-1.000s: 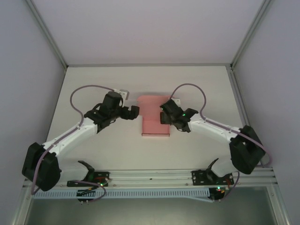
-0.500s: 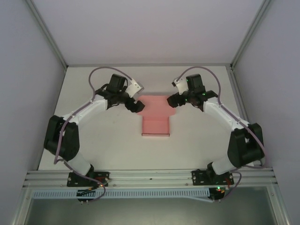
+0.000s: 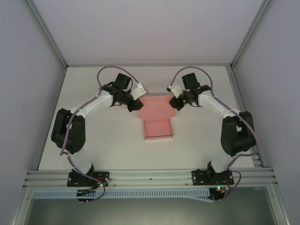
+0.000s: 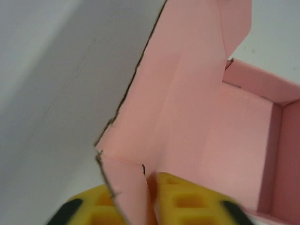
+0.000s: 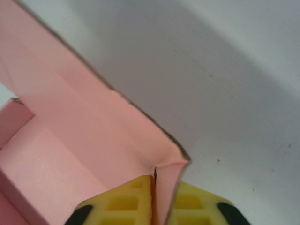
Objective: Assemble paper box
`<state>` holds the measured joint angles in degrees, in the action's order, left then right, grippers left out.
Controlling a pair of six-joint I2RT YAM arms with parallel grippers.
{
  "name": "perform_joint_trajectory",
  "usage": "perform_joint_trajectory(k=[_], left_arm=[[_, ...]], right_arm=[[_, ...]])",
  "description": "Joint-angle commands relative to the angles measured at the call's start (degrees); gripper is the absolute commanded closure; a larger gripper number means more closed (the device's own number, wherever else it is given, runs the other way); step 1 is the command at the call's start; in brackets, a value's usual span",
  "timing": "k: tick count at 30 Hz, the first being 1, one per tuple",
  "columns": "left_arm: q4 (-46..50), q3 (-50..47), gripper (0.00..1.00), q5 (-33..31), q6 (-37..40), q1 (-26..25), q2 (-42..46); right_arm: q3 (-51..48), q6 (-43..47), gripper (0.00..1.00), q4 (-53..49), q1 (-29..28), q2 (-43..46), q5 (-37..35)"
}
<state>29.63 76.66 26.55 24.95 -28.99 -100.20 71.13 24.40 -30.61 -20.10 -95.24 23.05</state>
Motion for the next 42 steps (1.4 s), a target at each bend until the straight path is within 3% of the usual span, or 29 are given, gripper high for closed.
perform_joint_trajectory(k=[1,5,10,12,14,16,21,25,28,34,37,42], left_arm=[[-4.96,-0.95,1.00,1.06,-4.00,-1.30,2.46],[-13.05,-4.39,1.00,-9.90,-13.38,-4.14,5.76],[-19.70,-6.23,1.00,-29.61,-31.47,-9.41,7.13],[-22.59,-7.07,1.00,-34.61,-35.67,-11.92,7.37],[-25.34,-7.65,1.00,-45.40,-40.08,-15.10,7.27],[-28.18,-8.20,1.00,-52.17,-45.91,-17.52,6.43],[-36.19,-11.64,1.00,-54.99,-49.89,-20.39,3.97],[-37.06,-13.06,1.00,-54.05,-51.10,-20.79,4.17],[-42.18,-17.71,1.00,-54.13,-51.27,-21.26,5.73],[-57.04,-30.38,1.00,-54.28,-51.41,-22.64,9.21],[-59.09,-33.80,1.00,-54.81,-49.19,-24.03,10.14],[-60.41,-37.65,0.85,-55.97,-45.58,-27.25,11.34]], right_arm=[[1.57,-1.45,1.00,-1.87,-0.13,1.71,1.25],[0.12,-11.45,1.00,2.63,-1.10,4.27,-5.51],[-7.69,-26.86,1.00,16.86,-7.99,10.33,-23.24],[-11.22,-32.84,1.00,23.21,-10.49,12.16,-27.77],[-14.52,-38.82,1.00,29.07,-11.57,13.58,-29.94],[-18.79,-44.26,1.00,36.25,-13.45,14.78,-37.41],[-28.13,-50.92,1.00,56.10,-15.48,13.57,-40.36],[-31.98,-54.14,1.00,63.86,-16.17,12.58,-42.04],[-36.55,-51.74,1.00,71.62,-17.86,12.80,-42.33],[-44.34,-47.31,1.00,75.82,-18.47,14.81,-41.35],[-47.30,-43.00,1.00,78.36,-19.44,15.62,-40.98],[-54.06,-38.19,1.00,81.15,-19.44,17.84,-38.05]])
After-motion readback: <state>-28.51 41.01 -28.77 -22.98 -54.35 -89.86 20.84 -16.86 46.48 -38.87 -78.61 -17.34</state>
